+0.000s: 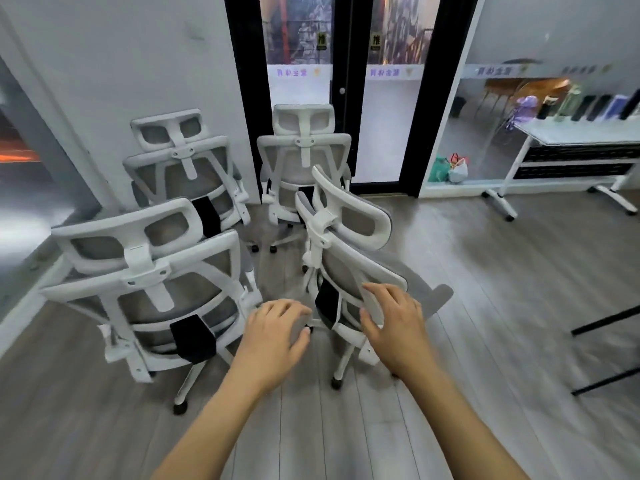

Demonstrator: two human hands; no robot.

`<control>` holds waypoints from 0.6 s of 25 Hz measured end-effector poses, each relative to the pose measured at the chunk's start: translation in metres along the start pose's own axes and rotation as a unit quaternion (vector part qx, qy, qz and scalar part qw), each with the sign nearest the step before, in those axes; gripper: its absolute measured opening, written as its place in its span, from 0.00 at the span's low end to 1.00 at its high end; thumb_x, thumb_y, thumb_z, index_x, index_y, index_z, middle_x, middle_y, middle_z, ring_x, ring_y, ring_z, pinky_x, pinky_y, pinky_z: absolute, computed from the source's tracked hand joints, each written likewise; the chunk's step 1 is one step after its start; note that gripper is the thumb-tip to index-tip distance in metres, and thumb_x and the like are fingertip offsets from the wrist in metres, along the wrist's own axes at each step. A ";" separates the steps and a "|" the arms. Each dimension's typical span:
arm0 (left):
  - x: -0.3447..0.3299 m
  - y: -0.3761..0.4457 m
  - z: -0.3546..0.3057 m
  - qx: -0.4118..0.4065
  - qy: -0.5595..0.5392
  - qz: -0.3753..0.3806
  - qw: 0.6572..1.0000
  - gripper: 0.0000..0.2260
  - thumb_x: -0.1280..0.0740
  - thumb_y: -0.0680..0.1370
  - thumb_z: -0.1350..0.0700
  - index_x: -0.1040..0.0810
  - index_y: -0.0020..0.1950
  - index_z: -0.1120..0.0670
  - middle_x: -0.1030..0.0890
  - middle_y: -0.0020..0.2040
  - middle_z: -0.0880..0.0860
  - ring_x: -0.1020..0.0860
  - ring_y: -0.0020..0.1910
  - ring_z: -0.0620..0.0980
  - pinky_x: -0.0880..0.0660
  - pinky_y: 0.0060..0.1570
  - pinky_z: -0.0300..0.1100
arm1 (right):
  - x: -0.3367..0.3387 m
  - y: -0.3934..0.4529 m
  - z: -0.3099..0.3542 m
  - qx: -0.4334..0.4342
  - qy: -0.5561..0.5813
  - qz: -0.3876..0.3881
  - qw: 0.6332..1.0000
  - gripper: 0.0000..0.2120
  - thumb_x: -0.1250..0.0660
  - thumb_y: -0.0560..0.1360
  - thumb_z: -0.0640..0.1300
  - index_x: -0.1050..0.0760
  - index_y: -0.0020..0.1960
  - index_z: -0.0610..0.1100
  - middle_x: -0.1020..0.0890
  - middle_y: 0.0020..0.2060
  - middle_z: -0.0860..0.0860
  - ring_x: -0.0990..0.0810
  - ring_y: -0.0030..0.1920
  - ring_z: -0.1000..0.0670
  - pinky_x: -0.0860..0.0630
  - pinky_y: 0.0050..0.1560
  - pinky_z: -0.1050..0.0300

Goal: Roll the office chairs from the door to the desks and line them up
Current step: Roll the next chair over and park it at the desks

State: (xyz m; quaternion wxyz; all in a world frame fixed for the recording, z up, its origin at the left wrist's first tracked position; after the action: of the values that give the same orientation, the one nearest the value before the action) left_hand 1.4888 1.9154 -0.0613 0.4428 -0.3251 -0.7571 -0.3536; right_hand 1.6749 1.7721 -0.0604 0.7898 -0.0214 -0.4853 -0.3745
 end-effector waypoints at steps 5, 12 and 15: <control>-0.036 0.131 0.057 -0.001 0.016 0.042 0.999 0.18 0.45 0.79 0.39 0.29 0.66 0.43 0.28 0.66 0.42 0.30 0.65 0.47 0.33 0.65 0.48 | -0.059 0.107 -0.045 -0.039 -0.015 0.009 0.999 0.19 0.34 0.77 0.51 0.28 0.68 0.53 0.23 0.60 0.54 0.26 0.61 0.48 0.36 0.65 0.51; -0.079 0.254 0.120 -0.017 0.021 0.093 0.995 0.24 0.41 0.80 0.40 0.36 0.75 0.45 0.35 0.75 0.47 0.35 0.73 0.51 0.35 0.69 0.51 | -0.133 0.182 -0.103 -0.114 -0.062 0.018 0.991 0.16 0.33 0.76 0.56 0.25 0.61 0.51 0.21 0.56 0.50 0.22 0.52 0.42 0.27 0.53 0.46; -0.097 0.296 0.144 -0.017 0.017 0.116 0.993 0.32 0.47 0.77 0.33 0.43 0.79 0.44 0.42 0.79 0.51 0.42 0.77 0.55 0.39 0.73 0.54 | -0.157 0.175 -0.099 -0.145 -0.110 -0.016 0.983 0.19 0.34 0.75 0.62 0.25 0.60 0.51 0.21 0.53 0.52 0.22 0.50 0.45 0.28 0.52 0.48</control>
State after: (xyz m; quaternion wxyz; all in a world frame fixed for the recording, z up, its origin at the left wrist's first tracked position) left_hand 1.7023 2.1760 -0.1273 0.4878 -0.4121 -0.7005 -0.3186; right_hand 1.8173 1.9483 -0.1780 0.7140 -0.1688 -0.5101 -0.4489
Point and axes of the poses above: each hand's wrist, its own y-axis towards the middle knuckle, its own x-axis out of the back of the hand, z = x × y, the point moved 2 cm from there along y, towards the middle knuckle
